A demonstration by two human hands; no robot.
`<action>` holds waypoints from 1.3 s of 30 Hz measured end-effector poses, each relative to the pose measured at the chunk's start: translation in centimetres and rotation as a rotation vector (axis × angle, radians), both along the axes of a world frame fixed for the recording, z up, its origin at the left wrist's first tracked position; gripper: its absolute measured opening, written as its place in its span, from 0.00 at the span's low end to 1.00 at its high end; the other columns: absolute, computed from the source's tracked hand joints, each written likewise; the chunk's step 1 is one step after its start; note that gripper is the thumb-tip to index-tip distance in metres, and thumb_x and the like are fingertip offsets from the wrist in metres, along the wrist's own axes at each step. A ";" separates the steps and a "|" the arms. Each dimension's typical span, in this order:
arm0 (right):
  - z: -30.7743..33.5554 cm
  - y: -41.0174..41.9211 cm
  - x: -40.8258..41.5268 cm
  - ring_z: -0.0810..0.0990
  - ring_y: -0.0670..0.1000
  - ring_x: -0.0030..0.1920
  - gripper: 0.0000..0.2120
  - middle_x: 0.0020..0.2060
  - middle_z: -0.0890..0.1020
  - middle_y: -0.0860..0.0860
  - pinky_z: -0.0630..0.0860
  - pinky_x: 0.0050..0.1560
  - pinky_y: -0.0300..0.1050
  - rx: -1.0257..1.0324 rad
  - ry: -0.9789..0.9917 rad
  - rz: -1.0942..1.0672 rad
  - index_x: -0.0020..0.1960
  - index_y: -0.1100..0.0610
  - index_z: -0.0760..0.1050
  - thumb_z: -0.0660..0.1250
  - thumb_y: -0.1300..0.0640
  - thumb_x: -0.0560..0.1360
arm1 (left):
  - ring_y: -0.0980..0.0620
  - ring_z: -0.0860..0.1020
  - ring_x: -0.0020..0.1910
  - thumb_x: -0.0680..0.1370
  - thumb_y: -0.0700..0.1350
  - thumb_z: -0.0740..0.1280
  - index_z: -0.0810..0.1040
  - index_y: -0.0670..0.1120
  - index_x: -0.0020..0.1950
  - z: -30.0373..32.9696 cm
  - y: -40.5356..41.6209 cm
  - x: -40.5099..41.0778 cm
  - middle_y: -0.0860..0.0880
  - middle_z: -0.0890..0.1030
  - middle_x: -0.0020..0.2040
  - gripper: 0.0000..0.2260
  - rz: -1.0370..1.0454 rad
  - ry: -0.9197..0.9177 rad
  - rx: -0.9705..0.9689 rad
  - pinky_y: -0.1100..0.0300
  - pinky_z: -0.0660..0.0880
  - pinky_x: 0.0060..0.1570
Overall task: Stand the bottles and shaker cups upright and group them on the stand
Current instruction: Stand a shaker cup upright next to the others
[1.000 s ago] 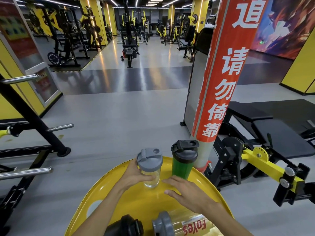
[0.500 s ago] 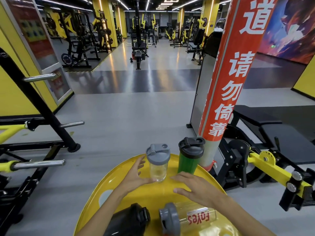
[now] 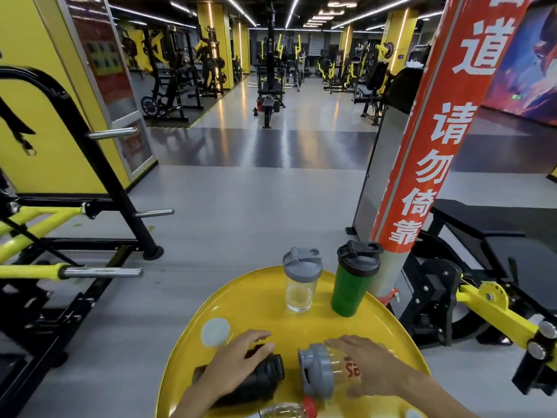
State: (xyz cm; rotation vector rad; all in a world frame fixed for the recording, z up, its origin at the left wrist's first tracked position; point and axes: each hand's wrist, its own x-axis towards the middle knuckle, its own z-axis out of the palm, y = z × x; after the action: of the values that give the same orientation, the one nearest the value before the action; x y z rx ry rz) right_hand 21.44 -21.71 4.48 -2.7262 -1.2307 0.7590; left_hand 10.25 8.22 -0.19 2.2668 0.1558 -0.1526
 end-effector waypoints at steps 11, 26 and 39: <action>0.8 0.5 -0.5 0.68 0.40 0.67 0.46 0.66 0.68 0.36 0.68 0.62 0.29 0.409 -0.026 -0.278 0.74 0.44 0.60 0.77 0.42 0.61 | 0.65 0.76 0.59 0.78 0.70 0.53 0.74 0.67 0.59 1.3 -0.7 -0.2 0.68 0.78 0.58 0.17 -0.019 0.000 0.153 0.67 0.71 0.60; 0.9 0.8 0.0 0.80 0.45 0.55 0.38 0.57 0.80 0.47 0.82 0.44 0.45 1.093 0.124 -0.786 0.62 0.42 0.69 0.84 0.60 0.59 | 0.67 0.77 0.56 0.74 0.77 0.49 0.74 0.68 0.57 0.5 -0.3 -0.1 0.67 0.81 0.57 0.24 -0.058 -0.025 0.161 0.65 0.73 0.60; -2.3 -0.4 1.3 0.79 0.54 0.56 0.41 0.57 0.79 0.53 0.80 0.41 0.41 1.132 0.192 -0.954 0.67 0.49 0.66 0.82 0.66 0.61 | 0.69 0.77 0.53 0.74 0.76 0.52 0.76 0.68 0.55 0.9 -0.3 0.0 0.69 0.81 0.54 0.21 -0.038 0.026 0.109 0.65 0.74 0.58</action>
State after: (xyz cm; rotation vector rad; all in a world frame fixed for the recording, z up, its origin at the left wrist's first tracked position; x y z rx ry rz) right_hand 22.77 -22.14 2.18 -1.8082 -0.0771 0.0928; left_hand 10.21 7.96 0.70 2.3780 0.1375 -0.1988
